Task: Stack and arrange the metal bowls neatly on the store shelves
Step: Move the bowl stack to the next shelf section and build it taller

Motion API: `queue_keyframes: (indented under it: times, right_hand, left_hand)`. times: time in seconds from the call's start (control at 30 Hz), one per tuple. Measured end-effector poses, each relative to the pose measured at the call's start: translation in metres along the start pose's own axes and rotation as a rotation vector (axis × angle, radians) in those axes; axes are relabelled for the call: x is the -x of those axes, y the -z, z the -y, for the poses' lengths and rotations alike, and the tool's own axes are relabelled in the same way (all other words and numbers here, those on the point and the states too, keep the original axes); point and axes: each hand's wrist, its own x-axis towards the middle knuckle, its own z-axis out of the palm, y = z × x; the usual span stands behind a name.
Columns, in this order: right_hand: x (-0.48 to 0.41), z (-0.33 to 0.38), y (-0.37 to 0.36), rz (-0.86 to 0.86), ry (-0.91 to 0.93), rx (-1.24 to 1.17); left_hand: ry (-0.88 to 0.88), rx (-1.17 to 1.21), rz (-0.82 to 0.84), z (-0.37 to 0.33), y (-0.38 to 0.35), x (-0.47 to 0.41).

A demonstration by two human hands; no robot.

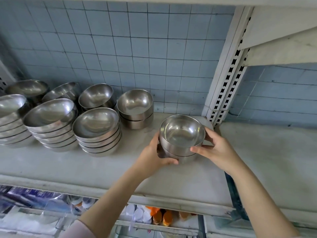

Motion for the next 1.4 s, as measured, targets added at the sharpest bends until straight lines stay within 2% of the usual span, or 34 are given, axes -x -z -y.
queue_keyframes:
  times: [0.1,0.17,0.2,0.27,0.33,0.4,0.5,0.53,0.63,0.73,0.87,0.97,1.1,1.17,1.3,1.4]
  right_hand:
    - [0.001,0.002,0.001,0.017,-0.039,-0.001]
    - [0.007,-0.001,-0.002,0.026,-0.083,0.015]
    - [0.012,-0.004,-0.006,0.029,-0.101,0.026]
    - [0.021,-0.013,-0.021,0.021,-0.092,-0.030]
    - [0.026,-0.021,-0.039,-0.021,-0.052,-0.101]
    - [0.027,-0.026,-0.055,-0.110,-0.012,-0.117]
    - [0.028,-0.026,-0.063,-0.191,0.031,-0.099]
    - [0.029,-0.026,-0.064,-0.199,0.036,-0.080]
    - [0.028,-0.029,-0.063,-0.224,0.037,-0.027]
    - [0.026,-0.032,-0.064,-0.246,0.034,-0.008]
    - [0.025,-0.033,-0.064,-0.254,0.043,-0.008]
    - [0.024,-0.034,-0.063,-0.266,0.042,-0.002]
    - [0.024,-0.034,-0.063,-0.268,0.046,0.024]
    - [0.024,-0.034,-0.063,-0.270,0.057,0.039]
    - [0.023,-0.033,-0.064,-0.279,0.051,0.064]
    - [0.023,-0.033,-0.064,-0.289,0.045,0.069]
  left_hand:
    - [0.027,-0.121,0.096,-0.010,0.007,0.005]
    - [0.019,-0.333,0.137,-0.022,0.024,0.010]
    - [-0.054,-0.452,0.080,-0.030,0.036,0.012]
    - [-0.306,-0.590,-0.146,-0.051,0.063,0.010]
    - [-0.425,-0.653,-0.315,-0.071,0.085,0.000]
    - [-0.318,-0.773,-0.298,-0.084,0.100,-0.020]
    - [0.058,-0.985,-0.044,-0.088,0.111,-0.052]
    - [0.109,-1.015,0.014,-0.086,0.112,-0.059]
    - [0.066,-1.068,0.049,-0.077,0.111,-0.066]
    - [0.007,-1.155,-0.043,-0.076,0.111,-0.061]
    - [-0.095,-1.066,-0.141,-0.097,0.115,-0.049]
    - [-0.278,-1.035,-0.145,-0.121,0.116,-0.028]
    - [-0.570,-0.954,0.004,-0.141,0.098,0.005]
    - [-0.652,-0.951,0.087,-0.142,0.083,0.014]
    - [-0.661,-0.957,0.207,-0.132,0.064,0.019]
    - [-0.668,-0.972,0.206,-0.125,0.063,0.018]
